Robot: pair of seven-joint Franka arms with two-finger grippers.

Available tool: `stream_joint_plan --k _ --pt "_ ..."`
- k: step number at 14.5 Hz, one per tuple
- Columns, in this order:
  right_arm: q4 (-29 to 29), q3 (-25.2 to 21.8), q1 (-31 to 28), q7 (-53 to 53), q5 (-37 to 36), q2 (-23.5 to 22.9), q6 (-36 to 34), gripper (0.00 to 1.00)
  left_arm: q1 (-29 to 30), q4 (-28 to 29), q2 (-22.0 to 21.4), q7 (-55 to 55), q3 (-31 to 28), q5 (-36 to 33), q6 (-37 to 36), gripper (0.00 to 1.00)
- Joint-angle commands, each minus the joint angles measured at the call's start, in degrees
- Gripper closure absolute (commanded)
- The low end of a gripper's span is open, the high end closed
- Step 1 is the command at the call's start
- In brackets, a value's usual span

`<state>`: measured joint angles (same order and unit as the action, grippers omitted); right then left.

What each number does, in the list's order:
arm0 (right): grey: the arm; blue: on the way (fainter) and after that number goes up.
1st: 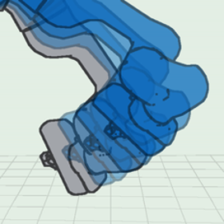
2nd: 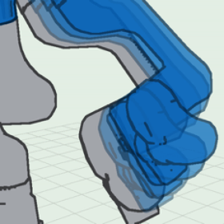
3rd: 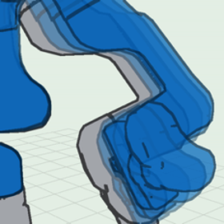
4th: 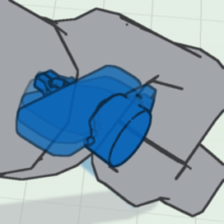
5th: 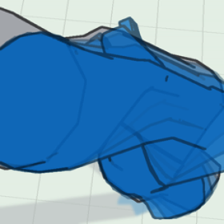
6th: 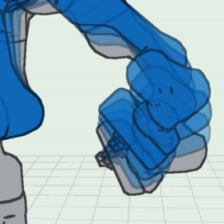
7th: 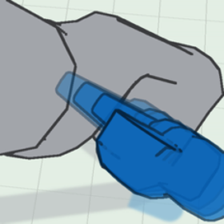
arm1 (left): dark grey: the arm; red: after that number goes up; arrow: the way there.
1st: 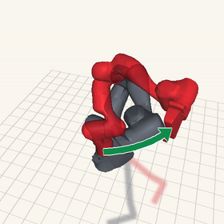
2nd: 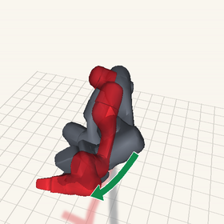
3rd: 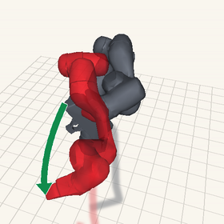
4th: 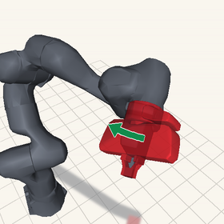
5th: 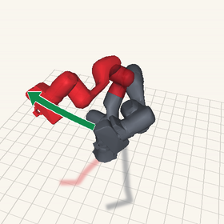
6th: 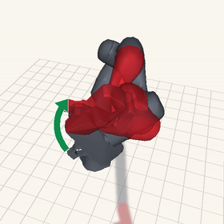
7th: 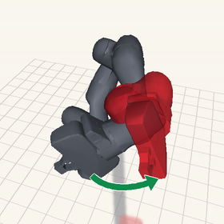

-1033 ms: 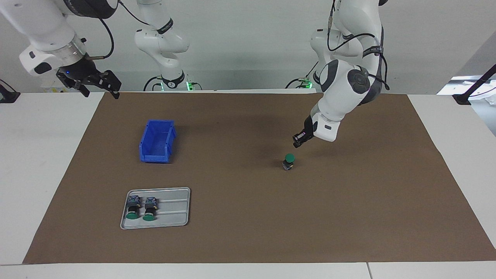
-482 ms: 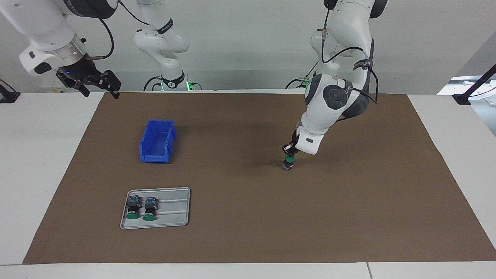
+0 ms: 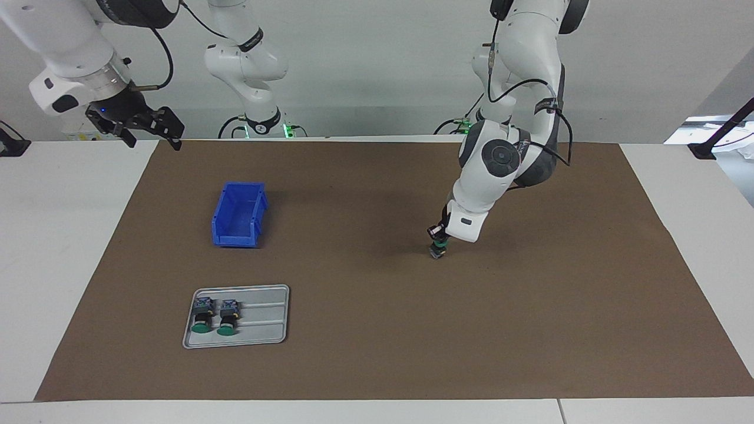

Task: Place and press button with both arms

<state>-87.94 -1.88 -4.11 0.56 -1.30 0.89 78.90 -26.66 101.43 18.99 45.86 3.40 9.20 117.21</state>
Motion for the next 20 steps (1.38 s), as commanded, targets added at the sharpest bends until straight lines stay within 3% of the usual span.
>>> stream_joint_plan --k 1,8,11,13,17,18,19,20 --pt "-1.5 0.2 -0.4 1.0 0.0 1.2 0.6 0.02 -1.1 1.9 -0.4 1.4 -0.4 -1.3 1.1 1.0" --pt "-1.5 0.2 -0.4 0.9 0.0 1.2 0.6 0.02 -1.4 5.7 -0.3 1.4 -0.3 -1.2 7.2 1.0" --pt "-1.5 0.2 -0.4 0.9 0.0 1.2 0.6 0.02 -1.2 5.0 -1.1 1.2 -0.3 -1.1 3.8 1.0" --pt "-1.5 0.2 -0.4 0.9 0.0 1.2 0.6 0.02 -0.9 4.7 -3.3 1.1 -0.3 -1.1 2.9 0.94" --pt "-1.5 0.2 -0.5 1.3 0.0 1.3 -0.9 0.02 -0.4 2.1 -5.5 1.1 -0.7 -0.8 -0.9 0.73" --pt "-1.4 0.2 -1.0 1.5 0.0 1.3 -1.6 0.02 0.4 1.8 -5.9 0.8 -0.7 -0.8 -1.8 0.59" --pt "-1.4 0.2 -0.8 1.9 0.2 1.3 -1.6 0.02 1.2 1.8 -6.6 0.9 -0.7 -0.8 -2.1 0.39" --pt "-1.2 0.3 -0.3 3.2 1.0 1.3 -1.4 0.02 1.7 1.8 -7.4 0.8 -0.8 -0.8 -2.8 0.29"
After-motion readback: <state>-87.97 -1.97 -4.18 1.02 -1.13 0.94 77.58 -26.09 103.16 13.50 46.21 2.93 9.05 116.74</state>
